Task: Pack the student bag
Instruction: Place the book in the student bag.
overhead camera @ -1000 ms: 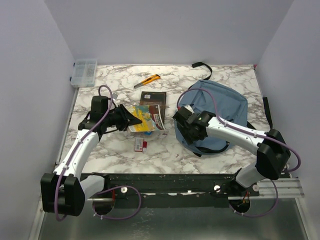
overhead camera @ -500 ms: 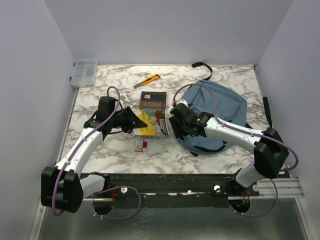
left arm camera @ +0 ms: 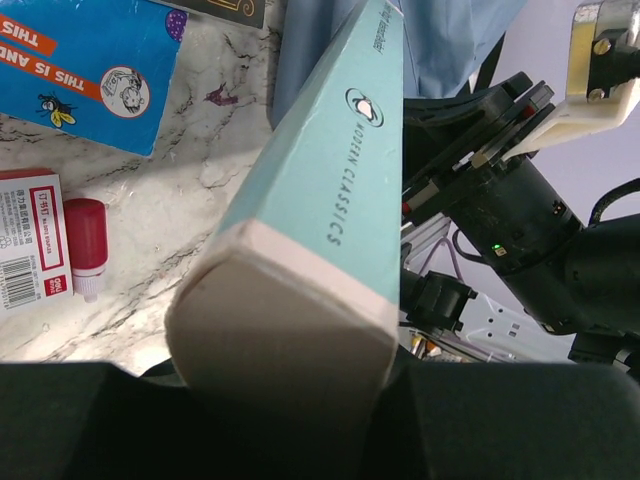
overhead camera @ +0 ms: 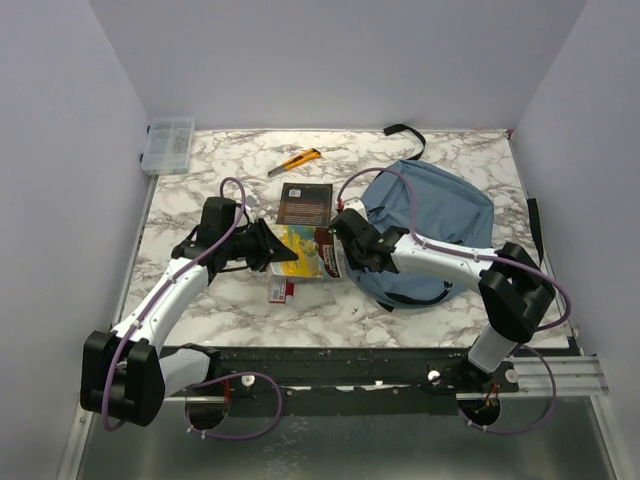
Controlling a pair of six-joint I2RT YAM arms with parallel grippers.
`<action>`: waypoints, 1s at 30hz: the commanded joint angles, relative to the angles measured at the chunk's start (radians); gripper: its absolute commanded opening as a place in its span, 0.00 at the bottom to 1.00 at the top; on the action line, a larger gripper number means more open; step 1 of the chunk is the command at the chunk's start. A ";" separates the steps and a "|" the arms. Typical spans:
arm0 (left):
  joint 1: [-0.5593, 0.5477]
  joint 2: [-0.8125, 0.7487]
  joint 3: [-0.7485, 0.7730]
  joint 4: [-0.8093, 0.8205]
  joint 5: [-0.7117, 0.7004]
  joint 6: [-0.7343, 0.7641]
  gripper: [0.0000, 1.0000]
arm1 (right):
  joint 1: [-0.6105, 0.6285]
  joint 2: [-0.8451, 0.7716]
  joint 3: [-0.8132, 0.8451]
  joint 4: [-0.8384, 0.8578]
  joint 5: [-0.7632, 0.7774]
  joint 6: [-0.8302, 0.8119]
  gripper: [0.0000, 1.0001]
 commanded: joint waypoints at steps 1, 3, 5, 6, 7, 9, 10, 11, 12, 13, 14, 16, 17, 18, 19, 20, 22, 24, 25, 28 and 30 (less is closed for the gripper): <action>-0.006 -0.029 0.003 0.078 0.057 -0.009 0.00 | 0.004 0.000 0.042 -0.039 0.104 0.010 0.01; -0.006 -0.029 0.006 0.078 0.064 -0.011 0.00 | 0.004 -0.022 0.067 -0.084 0.123 -0.003 0.01; -0.008 -0.029 0.011 0.084 0.070 -0.017 0.00 | 0.004 -0.039 0.095 -0.124 0.125 -0.032 0.01; -0.008 -0.028 0.015 0.088 0.075 -0.020 0.00 | 0.004 -0.043 0.112 -0.153 0.132 -0.040 0.01; -0.009 -0.026 0.019 0.091 0.081 -0.025 0.00 | 0.004 -0.048 0.126 -0.172 0.145 -0.047 0.01; -0.010 -0.022 0.025 0.106 0.102 -0.041 0.00 | 0.004 -0.063 0.148 -0.197 0.151 -0.078 0.01; -0.012 -0.020 0.025 0.120 0.119 -0.055 0.00 | 0.004 -0.073 0.159 -0.203 0.157 -0.094 0.01; -0.015 -0.018 0.024 0.135 0.136 -0.072 0.00 | 0.003 -0.081 0.166 -0.209 0.164 -0.102 0.01; -0.018 -0.017 0.021 0.149 0.154 -0.087 0.00 | 0.001 -0.092 0.176 -0.208 0.167 -0.117 0.01; -0.024 -0.017 0.018 0.165 0.165 -0.106 0.00 | -0.001 -0.101 0.186 -0.207 0.170 -0.124 0.01; -0.034 -0.015 0.016 0.176 0.165 -0.125 0.00 | -0.007 -0.109 0.197 -0.207 0.167 -0.131 0.01; -0.066 -0.011 0.019 0.202 0.151 -0.156 0.00 | -0.026 -0.125 0.210 -0.183 0.148 -0.147 0.00; -0.087 -0.006 0.022 0.211 0.140 -0.170 0.00 | -0.038 -0.132 0.215 -0.169 0.131 -0.157 0.00; -0.107 0.002 0.023 0.223 0.136 -0.195 0.00 | -0.057 -0.136 0.223 -0.162 0.102 -0.162 0.01; -0.119 0.009 0.021 0.241 0.138 -0.221 0.00 | -0.076 -0.137 0.241 -0.164 0.076 -0.157 0.01; -0.128 0.018 0.017 0.257 0.137 -0.253 0.00 | -0.100 -0.137 0.257 -0.171 0.037 -0.153 0.01; -0.139 0.028 0.003 0.279 0.124 -0.306 0.00 | -0.137 -0.143 0.283 -0.166 -0.037 -0.152 0.01; -0.149 0.040 -0.006 0.290 0.088 -0.346 0.00 | -0.165 -0.149 0.298 -0.158 -0.091 -0.163 0.01; -0.155 0.047 -0.008 0.290 0.065 -0.371 0.00 | -0.181 -0.149 0.311 -0.162 -0.136 -0.164 0.01; -0.185 0.091 0.001 0.317 0.001 -0.443 0.00 | -0.245 -0.149 0.357 -0.174 -0.264 -0.154 0.01; -0.204 0.131 0.024 0.328 -0.031 -0.481 0.00 | -0.275 -0.149 0.380 -0.181 -0.320 -0.145 0.01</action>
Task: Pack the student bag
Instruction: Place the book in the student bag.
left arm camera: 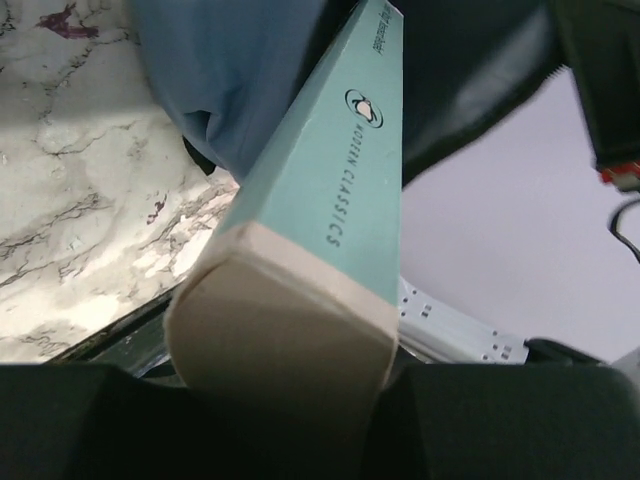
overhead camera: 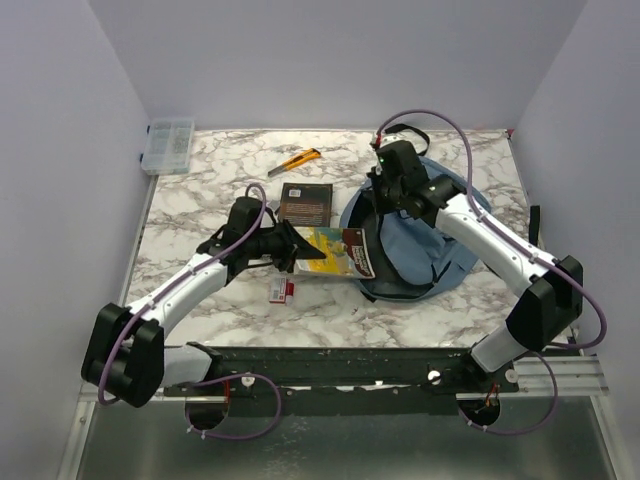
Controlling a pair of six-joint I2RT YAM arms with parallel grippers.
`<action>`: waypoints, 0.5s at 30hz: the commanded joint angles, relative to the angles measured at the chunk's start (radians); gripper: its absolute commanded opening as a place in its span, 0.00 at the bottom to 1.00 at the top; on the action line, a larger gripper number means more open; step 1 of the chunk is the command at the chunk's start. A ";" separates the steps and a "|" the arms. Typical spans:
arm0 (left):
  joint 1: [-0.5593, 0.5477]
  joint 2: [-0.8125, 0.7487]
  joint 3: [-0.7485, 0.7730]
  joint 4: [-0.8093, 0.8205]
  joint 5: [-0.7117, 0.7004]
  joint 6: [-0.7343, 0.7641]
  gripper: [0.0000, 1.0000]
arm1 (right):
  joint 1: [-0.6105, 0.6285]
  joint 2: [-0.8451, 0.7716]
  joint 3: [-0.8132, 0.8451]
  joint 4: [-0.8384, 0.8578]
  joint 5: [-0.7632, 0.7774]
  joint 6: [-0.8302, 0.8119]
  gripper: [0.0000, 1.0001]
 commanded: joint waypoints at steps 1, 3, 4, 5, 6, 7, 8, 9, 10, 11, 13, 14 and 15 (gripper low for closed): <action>-0.053 0.078 0.046 0.121 -0.084 -0.163 0.00 | -0.064 -0.035 0.080 0.013 -0.228 0.006 0.01; -0.089 0.119 0.066 0.144 -0.117 -0.216 0.00 | -0.109 -0.037 0.088 0.017 -0.315 0.019 0.01; -0.111 0.138 0.080 0.157 -0.139 -0.245 0.00 | -0.123 -0.039 0.092 0.019 -0.339 0.024 0.01; -0.131 0.162 0.094 0.161 -0.159 -0.262 0.00 | -0.135 -0.039 0.096 0.017 -0.353 0.026 0.01; -0.150 0.182 0.114 0.191 -0.181 -0.278 0.00 | -0.144 -0.040 0.099 0.018 -0.368 0.027 0.01; -0.165 0.207 0.128 0.214 -0.198 -0.289 0.00 | -0.151 -0.042 0.100 0.019 -0.380 0.029 0.01; -0.184 0.230 0.143 0.247 -0.215 -0.306 0.00 | -0.158 -0.042 0.100 0.021 -0.394 0.030 0.01; -0.198 0.248 0.149 0.287 -0.228 -0.328 0.00 | -0.163 -0.042 0.101 0.018 -0.401 0.030 0.01; -0.214 0.269 0.156 0.324 -0.238 -0.348 0.00 | -0.167 -0.042 0.106 0.013 -0.401 0.032 0.01; -0.227 0.284 0.161 0.346 -0.247 -0.378 0.00 | -0.170 -0.042 0.108 0.009 -0.402 0.031 0.01; -0.254 0.310 0.175 0.390 -0.282 -0.410 0.00 | -0.176 -0.043 0.118 0.000 -0.402 0.039 0.01; -0.267 0.321 0.187 0.397 -0.310 -0.412 0.00 | -0.179 -0.045 0.123 0.001 -0.409 0.042 0.01; -0.284 0.330 0.201 0.399 -0.354 -0.410 0.00 | -0.180 -0.047 0.127 0.001 -0.419 0.048 0.01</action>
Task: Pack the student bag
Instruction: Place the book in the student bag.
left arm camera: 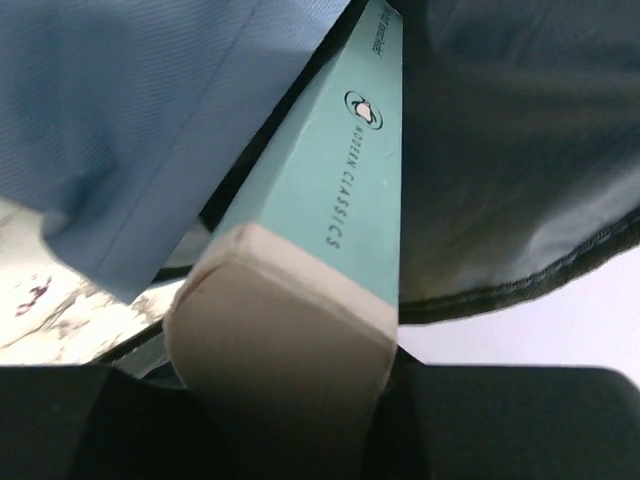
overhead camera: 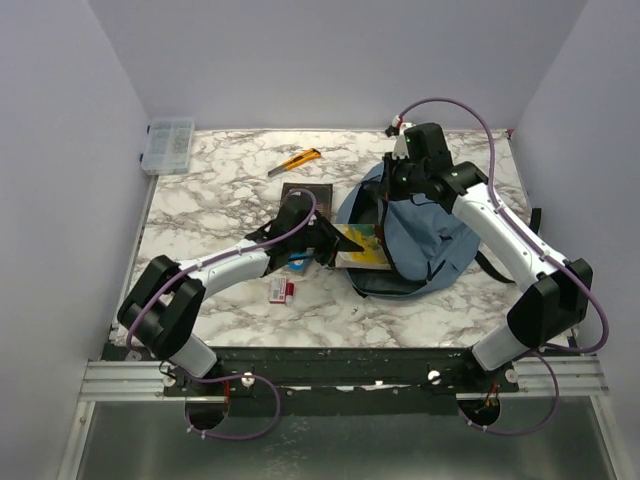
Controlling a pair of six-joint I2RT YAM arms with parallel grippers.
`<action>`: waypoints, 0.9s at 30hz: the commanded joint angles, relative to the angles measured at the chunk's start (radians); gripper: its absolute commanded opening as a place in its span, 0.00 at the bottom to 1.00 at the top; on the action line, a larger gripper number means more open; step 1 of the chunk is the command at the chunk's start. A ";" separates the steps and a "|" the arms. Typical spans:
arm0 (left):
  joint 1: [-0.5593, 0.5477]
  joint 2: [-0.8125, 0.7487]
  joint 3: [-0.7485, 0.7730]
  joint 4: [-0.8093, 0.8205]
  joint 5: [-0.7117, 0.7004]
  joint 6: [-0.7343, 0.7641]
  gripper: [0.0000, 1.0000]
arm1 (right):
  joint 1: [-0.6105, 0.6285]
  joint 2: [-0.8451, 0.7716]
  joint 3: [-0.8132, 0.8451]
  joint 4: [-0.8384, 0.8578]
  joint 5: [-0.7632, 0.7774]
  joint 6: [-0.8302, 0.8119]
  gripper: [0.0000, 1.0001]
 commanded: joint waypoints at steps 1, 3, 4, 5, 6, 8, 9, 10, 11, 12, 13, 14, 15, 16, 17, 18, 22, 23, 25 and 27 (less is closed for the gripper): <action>-0.064 0.031 0.079 0.176 -0.163 -0.121 0.00 | -0.010 -0.043 0.062 0.013 -0.078 0.028 0.01; -0.087 0.070 0.095 0.215 -0.202 -0.161 0.00 | -0.010 -0.039 0.077 0.009 -0.089 0.041 0.01; -0.099 0.093 0.107 0.246 -0.216 -0.174 0.00 | -0.010 -0.036 0.087 0.002 -0.096 0.045 0.01; -0.113 0.109 0.116 0.270 -0.246 -0.181 0.00 | -0.011 -0.033 0.095 -0.002 -0.105 0.048 0.01; -0.121 0.124 0.129 0.285 -0.274 -0.183 0.00 | -0.011 -0.031 0.103 -0.010 -0.112 0.049 0.01; -0.130 0.140 0.151 0.321 -0.346 -0.163 0.00 | -0.012 -0.032 0.115 -0.022 -0.118 0.052 0.01; -0.134 0.144 0.163 0.328 -0.376 -0.154 0.00 | -0.013 -0.034 0.120 -0.030 -0.119 0.053 0.01; -0.136 0.147 0.172 0.341 -0.408 -0.147 0.00 | -0.013 -0.034 0.125 -0.038 -0.122 0.054 0.01; -0.141 0.151 0.182 0.355 -0.433 -0.138 0.00 | -0.014 -0.036 0.129 -0.044 -0.128 0.056 0.01; -0.145 0.159 0.194 0.367 -0.461 -0.130 0.00 | -0.015 -0.038 0.132 -0.046 -0.136 0.059 0.01; -0.149 0.170 0.207 0.376 -0.468 -0.120 0.00 | -0.017 -0.043 0.131 -0.045 -0.147 0.067 0.01; -0.153 0.186 0.216 0.391 -0.508 -0.114 0.00 | -0.017 -0.045 0.129 -0.040 -0.163 0.072 0.01; -0.158 0.205 0.225 0.405 -0.525 -0.108 0.00 | -0.018 -0.045 0.129 -0.034 -0.174 0.081 0.01; -0.165 0.220 0.233 0.420 -0.544 -0.101 0.00 | -0.019 -0.042 0.131 -0.031 -0.189 0.088 0.01; -0.171 0.238 0.242 0.433 -0.559 -0.091 0.00 | -0.020 -0.038 0.135 -0.030 -0.201 0.095 0.01; -0.181 0.248 0.249 0.439 -0.578 -0.066 0.00 | -0.019 -0.035 0.139 -0.029 -0.217 0.101 0.01; -0.220 0.255 0.238 0.450 -0.662 -0.039 0.00 | -0.019 -0.039 0.136 -0.025 -0.216 0.130 0.01; -0.223 0.266 0.243 0.459 -0.666 -0.049 0.00 | -0.020 -0.044 0.131 -0.020 -0.209 0.143 0.01; -0.223 0.290 0.269 0.473 -0.674 -0.050 0.00 | -0.021 -0.055 0.120 -0.008 -0.219 0.182 0.01; -0.225 0.322 0.308 0.481 -0.700 -0.041 0.00 | -0.022 -0.075 0.091 0.018 -0.257 0.242 0.01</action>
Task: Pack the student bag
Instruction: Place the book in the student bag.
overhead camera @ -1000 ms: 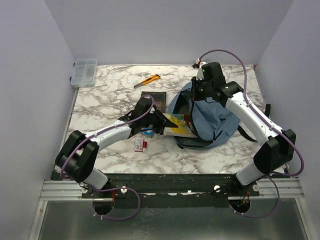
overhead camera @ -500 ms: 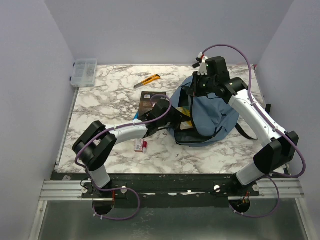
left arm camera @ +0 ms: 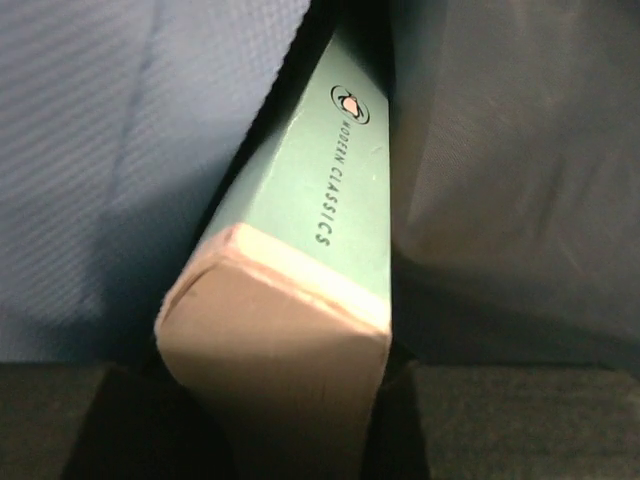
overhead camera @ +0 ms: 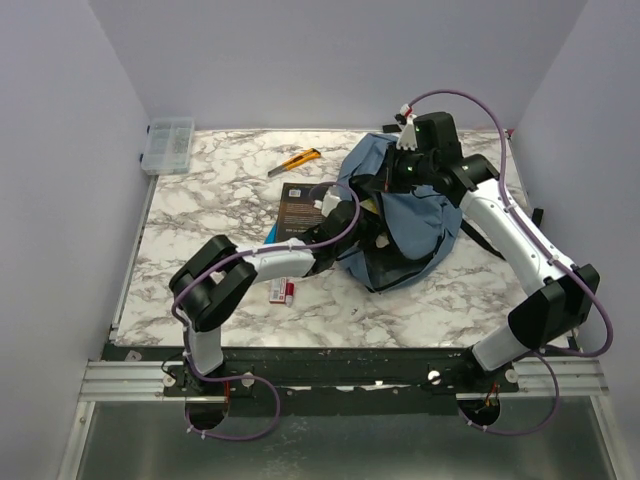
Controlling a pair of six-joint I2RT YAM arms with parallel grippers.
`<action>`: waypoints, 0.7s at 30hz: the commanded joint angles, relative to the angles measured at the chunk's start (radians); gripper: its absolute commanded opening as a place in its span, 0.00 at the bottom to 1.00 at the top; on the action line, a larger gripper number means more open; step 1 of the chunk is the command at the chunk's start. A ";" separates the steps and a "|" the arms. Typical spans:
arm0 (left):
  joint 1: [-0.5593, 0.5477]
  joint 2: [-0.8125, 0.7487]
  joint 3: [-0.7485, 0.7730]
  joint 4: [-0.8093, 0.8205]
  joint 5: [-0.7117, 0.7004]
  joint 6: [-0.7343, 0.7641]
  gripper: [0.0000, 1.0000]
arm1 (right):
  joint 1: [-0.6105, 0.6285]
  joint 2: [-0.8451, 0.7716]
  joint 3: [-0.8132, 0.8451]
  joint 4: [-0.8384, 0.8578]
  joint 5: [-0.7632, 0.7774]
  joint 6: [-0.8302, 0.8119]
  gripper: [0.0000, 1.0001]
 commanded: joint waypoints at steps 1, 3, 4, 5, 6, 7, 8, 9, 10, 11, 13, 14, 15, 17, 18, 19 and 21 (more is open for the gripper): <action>-0.014 0.055 0.132 0.189 -0.116 0.022 0.00 | -0.002 -0.083 -0.016 0.083 -0.102 0.142 0.01; -0.016 0.094 0.180 0.199 -0.163 0.035 0.00 | -0.001 -0.121 -0.039 0.103 -0.089 0.203 0.00; -0.016 0.110 0.197 0.205 -0.190 0.033 0.00 | -0.002 -0.140 -0.044 0.105 -0.070 0.232 0.01; -0.017 0.131 0.213 0.226 -0.208 0.026 0.00 | -0.001 -0.158 -0.049 0.106 -0.054 0.255 0.01; -0.017 0.147 0.218 0.261 -0.229 0.029 0.00 | -0.002 -0.176 -0.056 0.104 -0.026 0.280 0.00; -0.018 0.154 0.216 0.312 -0.251 0.050 0.00 | -0.002 -0.193 -0.062 0.101 -0.008 0.296 0.01; -0.022 0.159 0.219 0.338 -0.284 0.077 0.00 | -0.002 -0.216 -0.074 0.099 0.028 0.316 0.01; -0.024 0.161 0.222 0.339 -0.305 0.083 0.00 | -0.002 -0.241 -0.095 0.104 0.070 0.334 0.01; -0.024 0.168 0.218 0.360 -0.312 0.074 0.00 | -0.002 -0.268 -0.114 0.109 0.101 0.351 0.01; -0.024 0.173 0.210 0.388 -0.320 0.067 0.00 | -0.002 -0.291 -0.131 0.112 0.137 0.360 0.01; -0.026 0.182 0.209 0.404 -0.331 0.079 0.00 | -0.002 -0.314 -0.141 0.093 0.192 0.374 0.01; -0.028 0.189 0.215 0.407 -0.337 0.090 0.00 | -0.001 -0.325 -0.151 0.098 0.200 0.379 0.01; -0.028 0.202 0.226 0.407 -0.332 0.088 0.00 | -0.002 -0.337 -0.167 0.114 0.203 0.385 0.01; -0.030 0.249 0.264 0.410 -0.318 0.057 0.00 | -0.001 -0.339 -0.183 0.129 0.201 0.381 0.01; -0.031 0.276 0.296 0.413 -0.293 0.050 0.00 | -0.002 -0.332 -0.185 0.131 0.197 0.377 0.01; -0.036 0.301 0.321 0.413 -0.277 0.048 0.00 | -0.002 -0.326 -0.183 0.130 0.202 0.369 0.01; -0.053 0.332 0.349 0.413 -0.270 0.038 0.01 | -0.002 -0.318 -0.182 0.138 0.197 0.352 0.01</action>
